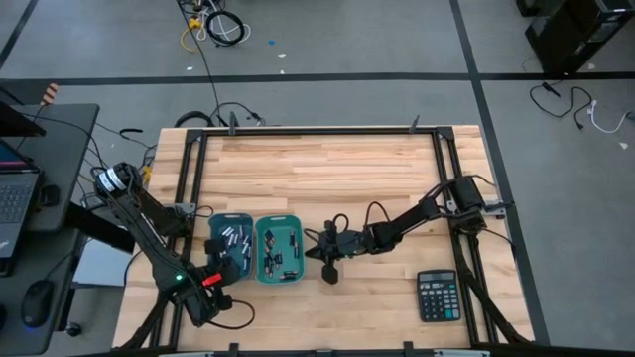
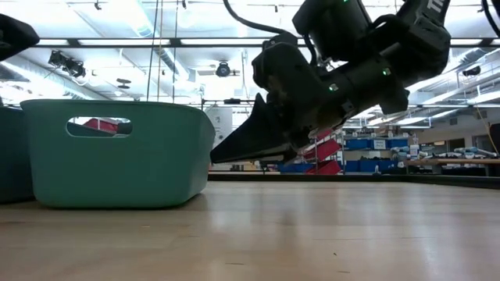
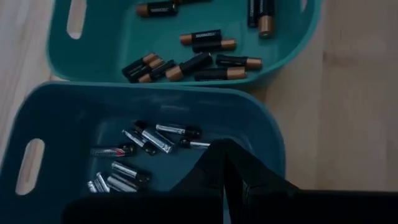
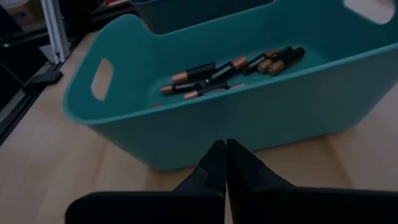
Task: Sort batteries
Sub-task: Adjust the bins
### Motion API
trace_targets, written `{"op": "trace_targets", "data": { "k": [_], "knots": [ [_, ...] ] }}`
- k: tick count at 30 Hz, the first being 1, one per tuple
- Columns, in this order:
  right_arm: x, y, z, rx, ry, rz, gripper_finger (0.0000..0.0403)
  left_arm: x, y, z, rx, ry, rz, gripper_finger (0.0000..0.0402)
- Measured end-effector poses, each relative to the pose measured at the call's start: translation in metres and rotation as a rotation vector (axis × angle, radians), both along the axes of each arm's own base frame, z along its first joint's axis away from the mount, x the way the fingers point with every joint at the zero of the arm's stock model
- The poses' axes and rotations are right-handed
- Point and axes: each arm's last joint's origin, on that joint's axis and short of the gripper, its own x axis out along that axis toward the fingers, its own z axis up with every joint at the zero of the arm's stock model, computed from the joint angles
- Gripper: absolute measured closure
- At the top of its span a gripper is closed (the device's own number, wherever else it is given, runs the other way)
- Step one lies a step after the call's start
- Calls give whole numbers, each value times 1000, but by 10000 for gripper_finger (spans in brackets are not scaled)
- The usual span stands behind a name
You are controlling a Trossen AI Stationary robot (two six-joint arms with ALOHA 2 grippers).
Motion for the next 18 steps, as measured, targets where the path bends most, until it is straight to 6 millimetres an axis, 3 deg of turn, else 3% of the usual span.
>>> {"op": "trace_targets", "data": {
  "k": [8, 18],
  "knots": [
    [1, -3, 0, -4, -2, -4, 403, 5, -7, 1, -53, -30, -48, 401],
    [-2, 9, 0, 35, 3, 17, 403, 6, -8, 1, -49, -43, -62, 401]
  ]
}}
